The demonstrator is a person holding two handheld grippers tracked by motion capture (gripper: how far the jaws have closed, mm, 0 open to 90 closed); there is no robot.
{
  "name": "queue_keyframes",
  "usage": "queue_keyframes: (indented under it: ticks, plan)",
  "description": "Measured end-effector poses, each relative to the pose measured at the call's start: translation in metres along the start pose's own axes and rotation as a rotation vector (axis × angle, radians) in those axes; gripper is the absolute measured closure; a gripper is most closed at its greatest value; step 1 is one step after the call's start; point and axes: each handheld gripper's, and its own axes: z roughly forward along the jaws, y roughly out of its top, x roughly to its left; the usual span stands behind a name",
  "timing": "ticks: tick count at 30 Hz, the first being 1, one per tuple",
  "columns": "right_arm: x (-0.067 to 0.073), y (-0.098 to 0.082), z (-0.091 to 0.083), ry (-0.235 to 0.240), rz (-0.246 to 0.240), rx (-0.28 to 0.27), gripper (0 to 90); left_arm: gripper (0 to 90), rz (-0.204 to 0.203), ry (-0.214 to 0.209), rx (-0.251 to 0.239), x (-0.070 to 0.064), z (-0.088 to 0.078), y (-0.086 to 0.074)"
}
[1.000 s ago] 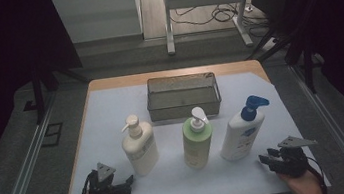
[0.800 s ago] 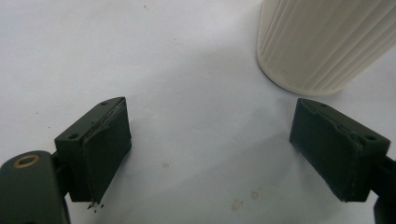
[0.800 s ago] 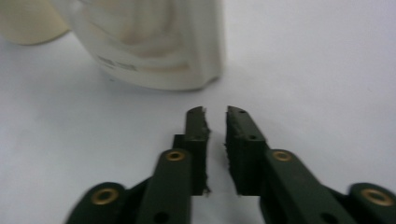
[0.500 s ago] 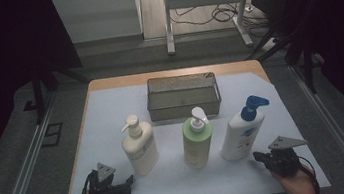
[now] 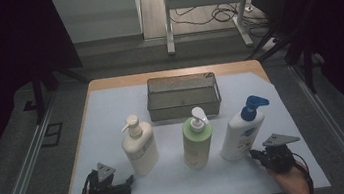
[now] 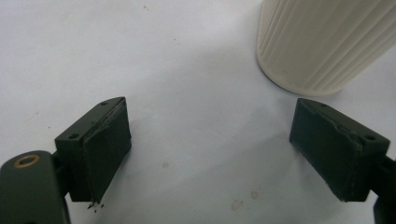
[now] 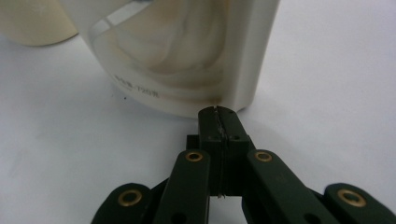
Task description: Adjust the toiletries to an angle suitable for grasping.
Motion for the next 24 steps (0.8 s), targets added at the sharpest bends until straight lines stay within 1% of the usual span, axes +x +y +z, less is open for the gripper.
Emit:
queue_keyframes:
  ticks: [2,4,8,15,21,24]
  plan:
    - [-0.001,0.001,0.001,-0.006,0.004,0.0,89.8,12.4,0.0,0.0,0.0,0.0,0.0,0.0]
    - [-0.003,0.0,0.001,0.003,0.018,-0.007,89.8,12.4,0.0,0.0,0.0,0.0,0.0,0.0]
    - [-0.005,0.004,0.004,-0.01,0.015,-0.005,89.8,12.4,-0.001,0.0,0.0,0.0,0.0,0.0]
    - [-0.011,0.009,0.01,-0.013,0.02,-0.008,89.8,12.3,-0.002,0.0,0.0,0.0,0.0,0.0]
    - [-0.018,0.015,0.016,0.0,0.025,-0.008,89.8,12.3,-0.002,0.0,0.0,0.0,0.0,0.0]
    - [-0.021,0.018,0.019,0.022,0.048,-0.01,89.7,12.3,-0.002,0.0,0.0,0.0,0.0,0.0]
